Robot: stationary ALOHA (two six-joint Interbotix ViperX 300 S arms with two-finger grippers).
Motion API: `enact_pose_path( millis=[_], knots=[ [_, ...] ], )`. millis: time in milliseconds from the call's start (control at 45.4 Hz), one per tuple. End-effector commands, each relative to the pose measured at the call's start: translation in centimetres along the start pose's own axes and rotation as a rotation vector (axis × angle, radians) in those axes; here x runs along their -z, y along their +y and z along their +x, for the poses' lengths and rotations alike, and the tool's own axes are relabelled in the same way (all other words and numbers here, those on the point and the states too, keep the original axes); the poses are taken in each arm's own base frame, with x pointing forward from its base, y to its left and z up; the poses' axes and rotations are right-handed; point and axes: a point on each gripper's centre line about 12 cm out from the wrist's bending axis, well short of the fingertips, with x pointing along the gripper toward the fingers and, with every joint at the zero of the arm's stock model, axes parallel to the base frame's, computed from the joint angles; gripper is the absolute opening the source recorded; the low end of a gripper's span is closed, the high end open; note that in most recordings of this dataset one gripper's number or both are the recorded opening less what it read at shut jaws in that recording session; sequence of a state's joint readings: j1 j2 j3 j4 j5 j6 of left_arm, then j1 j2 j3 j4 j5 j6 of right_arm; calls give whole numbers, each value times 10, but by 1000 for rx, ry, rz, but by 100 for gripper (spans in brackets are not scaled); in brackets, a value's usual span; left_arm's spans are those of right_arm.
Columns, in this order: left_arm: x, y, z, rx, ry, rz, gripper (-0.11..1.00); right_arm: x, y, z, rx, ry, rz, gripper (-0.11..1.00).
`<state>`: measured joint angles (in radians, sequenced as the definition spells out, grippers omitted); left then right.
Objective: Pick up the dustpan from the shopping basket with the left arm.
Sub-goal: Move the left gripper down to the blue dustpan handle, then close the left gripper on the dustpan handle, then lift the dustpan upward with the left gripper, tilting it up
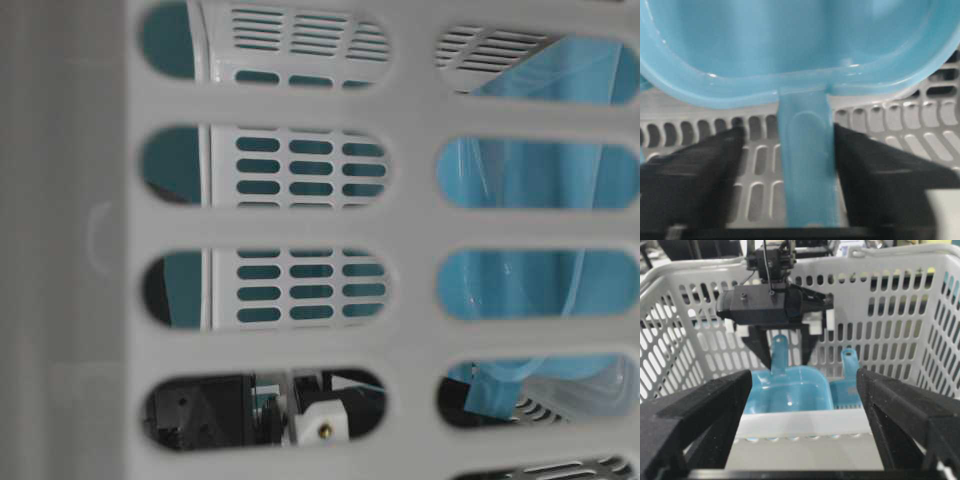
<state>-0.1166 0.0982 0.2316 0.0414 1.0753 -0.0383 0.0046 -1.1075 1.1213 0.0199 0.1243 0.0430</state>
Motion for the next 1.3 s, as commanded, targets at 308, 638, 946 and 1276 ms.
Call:
enact_pose_path(
  millis=[308,638,946,1276],
  knots=[
    [-14,0,-61,3,-187,-5,30,-2,0,0,-2,-6,3,80],
    [-7,12,-136,0,-435,-30,30,-2,-1,-2,6,-16,4,80],
    [3,15,-152,-1,-485,-44,30,-3,-1,-3,7,-24,6,80],
    [1,13,-153,2,-498,-39,30,-3,-1,-3,7,-25,7,80]
  ],
)
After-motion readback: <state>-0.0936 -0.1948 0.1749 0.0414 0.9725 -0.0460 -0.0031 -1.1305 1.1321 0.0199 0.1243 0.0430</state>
